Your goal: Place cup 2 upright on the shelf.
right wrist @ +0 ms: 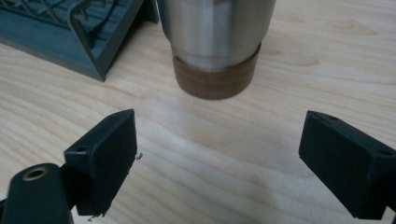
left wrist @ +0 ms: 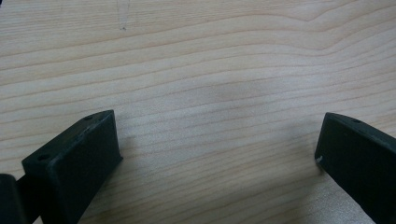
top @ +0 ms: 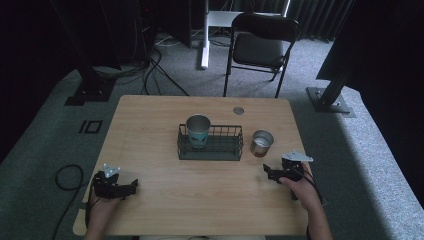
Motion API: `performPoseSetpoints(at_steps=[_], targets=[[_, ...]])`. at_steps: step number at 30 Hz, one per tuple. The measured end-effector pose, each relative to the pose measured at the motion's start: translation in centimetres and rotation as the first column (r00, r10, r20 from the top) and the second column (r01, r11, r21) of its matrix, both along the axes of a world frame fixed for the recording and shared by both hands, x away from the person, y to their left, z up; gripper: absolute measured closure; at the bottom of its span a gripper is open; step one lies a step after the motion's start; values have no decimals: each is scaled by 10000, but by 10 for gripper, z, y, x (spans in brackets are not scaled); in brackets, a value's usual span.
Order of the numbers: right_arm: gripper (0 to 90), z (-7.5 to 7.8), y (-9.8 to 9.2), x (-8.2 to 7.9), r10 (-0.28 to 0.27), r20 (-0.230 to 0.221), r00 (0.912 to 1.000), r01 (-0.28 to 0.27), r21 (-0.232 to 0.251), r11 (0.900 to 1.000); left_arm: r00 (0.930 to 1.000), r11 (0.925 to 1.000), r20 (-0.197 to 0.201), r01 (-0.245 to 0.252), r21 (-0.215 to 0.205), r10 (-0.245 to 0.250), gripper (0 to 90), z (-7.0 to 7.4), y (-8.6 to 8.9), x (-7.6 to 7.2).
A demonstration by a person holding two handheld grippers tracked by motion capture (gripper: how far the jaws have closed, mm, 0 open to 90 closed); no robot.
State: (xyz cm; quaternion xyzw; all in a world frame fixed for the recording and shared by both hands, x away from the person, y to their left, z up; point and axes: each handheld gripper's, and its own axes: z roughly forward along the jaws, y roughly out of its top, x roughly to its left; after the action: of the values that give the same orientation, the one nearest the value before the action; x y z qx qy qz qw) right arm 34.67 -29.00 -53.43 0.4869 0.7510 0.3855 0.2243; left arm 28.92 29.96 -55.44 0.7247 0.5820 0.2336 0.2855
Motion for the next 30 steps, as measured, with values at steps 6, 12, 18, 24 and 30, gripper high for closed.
performPoseSetpoints(at_steps=[6, 12, 18, 24, 30], targets=[[111, 3, 2, 6, -38, 274, 9996, 34, 133, 9999, 10000, 10000, -1, 0, 1, 0, 4, 0, 0, 0], [111, 7, 5, 12, -81, 513, 9987, 65, 310, 9995, 10000, 10000, 1, -2, -1, 2, 4, 0, 0, 0], [111, 9, 6, 17, -77, 690, 9976, 46, 442, 9990, 10000, 10000, -1, 26, 1, -26, 4, 0, 0, 0], [112, 13, 9, 23, -36, 905, 9959, -9, 500, 9987, 10000, 10000, 1, 34, 1, -34, 4, 0, 0, 0], [111, 15, 11, 28, -60, 1019, 9948, 1, 587, 9983, 10000, 10000, 2, 32, 1, -32, 4, 0, 0, 0]])
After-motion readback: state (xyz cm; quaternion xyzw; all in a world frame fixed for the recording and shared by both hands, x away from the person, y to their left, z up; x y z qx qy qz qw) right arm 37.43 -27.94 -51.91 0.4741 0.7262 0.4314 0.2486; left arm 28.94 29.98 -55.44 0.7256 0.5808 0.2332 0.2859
